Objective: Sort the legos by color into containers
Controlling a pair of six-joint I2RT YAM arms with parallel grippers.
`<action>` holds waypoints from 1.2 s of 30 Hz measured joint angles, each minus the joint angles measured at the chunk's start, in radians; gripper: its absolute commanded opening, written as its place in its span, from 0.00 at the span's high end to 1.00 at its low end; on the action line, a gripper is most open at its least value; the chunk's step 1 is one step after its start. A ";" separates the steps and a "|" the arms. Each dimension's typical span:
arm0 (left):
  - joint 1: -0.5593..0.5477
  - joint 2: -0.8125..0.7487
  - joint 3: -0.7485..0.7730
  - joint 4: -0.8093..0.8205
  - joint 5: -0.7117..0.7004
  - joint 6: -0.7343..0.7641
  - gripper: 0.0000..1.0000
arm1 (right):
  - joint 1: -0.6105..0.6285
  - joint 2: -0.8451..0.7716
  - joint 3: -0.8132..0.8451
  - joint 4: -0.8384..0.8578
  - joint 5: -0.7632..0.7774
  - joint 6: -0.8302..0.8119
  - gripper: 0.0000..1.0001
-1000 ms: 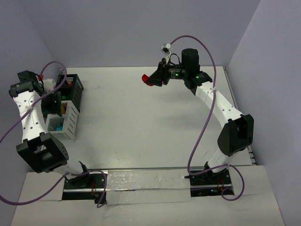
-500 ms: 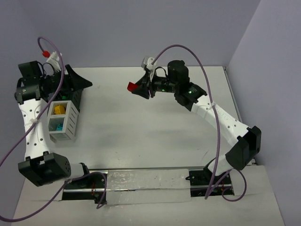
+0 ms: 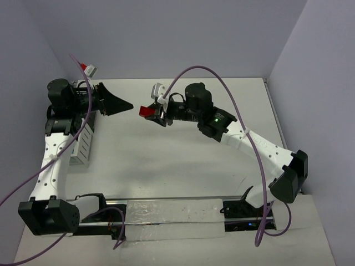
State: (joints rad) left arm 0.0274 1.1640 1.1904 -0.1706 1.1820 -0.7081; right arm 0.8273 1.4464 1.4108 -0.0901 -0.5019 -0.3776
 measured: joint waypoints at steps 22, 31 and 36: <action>-0.137 0.076 0.049 -0.107 -0.029 0.127 0.38 | 0.059 0.061 0.033 0.007 0.100 -0.057 1.00; -0.137 0.120 0.066 -0.171 -0.027 0.149 0.75 | 0.079 0.069 0.044 0.015 0.147 -0.070 1.00; -0.137 0.151 0.102 -0.217 -0.019 0.165 1.00 | 0.082 0.069 0.044 0.015 0.169 -0.084 0.53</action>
State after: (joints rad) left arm -0.1097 1.3152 1.2920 -0.3878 1.1628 -0.5435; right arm 0.9096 1.5150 1.4544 -0.0750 -0.3330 -0.4615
